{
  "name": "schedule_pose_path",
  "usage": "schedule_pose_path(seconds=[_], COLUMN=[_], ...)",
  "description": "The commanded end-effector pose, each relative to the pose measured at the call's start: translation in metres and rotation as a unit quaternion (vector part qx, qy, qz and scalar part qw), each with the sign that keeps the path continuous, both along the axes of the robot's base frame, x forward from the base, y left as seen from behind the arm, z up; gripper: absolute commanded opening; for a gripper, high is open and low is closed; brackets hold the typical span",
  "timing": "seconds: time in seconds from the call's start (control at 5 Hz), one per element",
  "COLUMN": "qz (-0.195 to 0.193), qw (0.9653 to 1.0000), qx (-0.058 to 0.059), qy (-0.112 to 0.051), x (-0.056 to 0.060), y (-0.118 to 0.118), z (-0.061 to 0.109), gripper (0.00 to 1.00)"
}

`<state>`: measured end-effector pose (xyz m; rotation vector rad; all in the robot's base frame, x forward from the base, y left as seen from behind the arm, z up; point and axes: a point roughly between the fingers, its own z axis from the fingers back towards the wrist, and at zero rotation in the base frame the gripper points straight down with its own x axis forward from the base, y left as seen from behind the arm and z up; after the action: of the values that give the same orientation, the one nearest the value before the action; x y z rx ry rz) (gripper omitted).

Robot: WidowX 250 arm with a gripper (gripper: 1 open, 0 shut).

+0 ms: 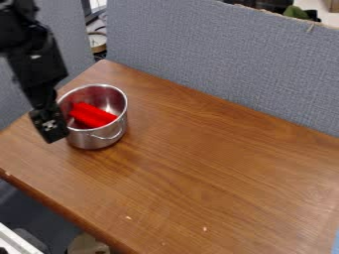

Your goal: Move the red object from the metal pot to the table

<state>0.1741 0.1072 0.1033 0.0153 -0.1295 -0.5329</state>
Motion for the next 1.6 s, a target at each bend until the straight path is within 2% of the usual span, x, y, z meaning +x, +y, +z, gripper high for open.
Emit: schedule_pose_path(seconds=[0.0, 0.2, 0.4, 0.6, 0.8, 1.0, 1.2, 1.4], qz=[-0.025, -0.024, -0.027, -0.018, 0.064, 0.104, 0.051, 0.024], qw=[0.9995, 0.9995, 0.9991, 0.9989, 0.9966, 0.9928, 0.9974, 0.9981], qx=[0.01, 0.01, 0.001, 0.007, 0.008, 0.003, 0.005, 0.0], qy=[-0.014, -0.02, -0.033, -0.043, -0.05, -0.06, -0.051, -0.057], x=[0.013, 0.037, 0.048, 0.046, 0.031, 0.021, 0.071, 0.121], y=[0.006, 0.014, -0.017, -0.042, -0.021, -0.005, -0.018, -0.026], z=[0.031, 0.042, 0.044, 0.042, 0.02, -0.003, -0.004, -0.002], gripper=[1.0, 1.0, 1.0, 1.0, 1.0, 1.0, 1.0, 1.0])
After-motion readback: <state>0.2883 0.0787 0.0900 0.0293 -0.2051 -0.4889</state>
